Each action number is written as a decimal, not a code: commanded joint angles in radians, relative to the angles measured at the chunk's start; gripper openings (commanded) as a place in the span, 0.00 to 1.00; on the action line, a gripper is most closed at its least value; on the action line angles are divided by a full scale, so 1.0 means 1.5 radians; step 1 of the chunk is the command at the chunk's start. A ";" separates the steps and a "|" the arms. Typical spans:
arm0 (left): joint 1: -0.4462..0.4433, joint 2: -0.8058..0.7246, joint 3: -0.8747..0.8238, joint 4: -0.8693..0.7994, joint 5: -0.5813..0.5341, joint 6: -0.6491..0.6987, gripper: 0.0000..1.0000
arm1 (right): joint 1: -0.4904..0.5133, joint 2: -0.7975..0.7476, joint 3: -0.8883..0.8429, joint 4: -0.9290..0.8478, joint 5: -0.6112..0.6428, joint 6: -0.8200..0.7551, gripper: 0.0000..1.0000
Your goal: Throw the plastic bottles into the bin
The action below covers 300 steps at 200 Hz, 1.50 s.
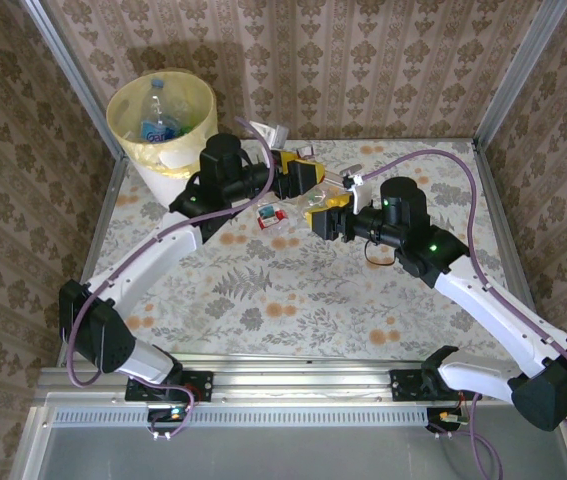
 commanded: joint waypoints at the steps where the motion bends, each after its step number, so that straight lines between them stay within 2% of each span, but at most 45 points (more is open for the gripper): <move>1: -0.005 0.011 0.023 0.004 0.014 -0.007 0.63 | 0.007 -0.005 0.022 0.030 -0.008 -0.020 0.45; 135: -0.009 0.018 0.020 -0.011 0.038 -0.009 0.49 | 0.009 -0.012 0.023 0.027 0.011 -0.028 0.45; 163: -0.009 0.014 0.016 -0.016 0.038 -0.008 0.52 | 0.009 -0.014 0.025 0.027 0.018 -0.032 0.44; 206: -0.009 0.009 0.014 -0.021 0.038 -0.009 0.62 | 0.009 -0.012 0.029 0.027 0.017 -0.033 0.44; 252: -0.009 0.007 0.008 -0.014 0.041 -0.016 0.63 | 0.011 -0.015 0.025 0.027 0.021 -0.035 0.44; 262: -0.009 0.007 0.007 -0.011 0.063 -0.018 0.62 | 0.012 -0.015 0.027 0.026 0.020 -0.036 0.44; 300: -0.009 0.000 0.004 -0.016 0.053 -0.012 0.51 | 0.015 -0.015 0.026 0.024 0.018 -0.036 0.45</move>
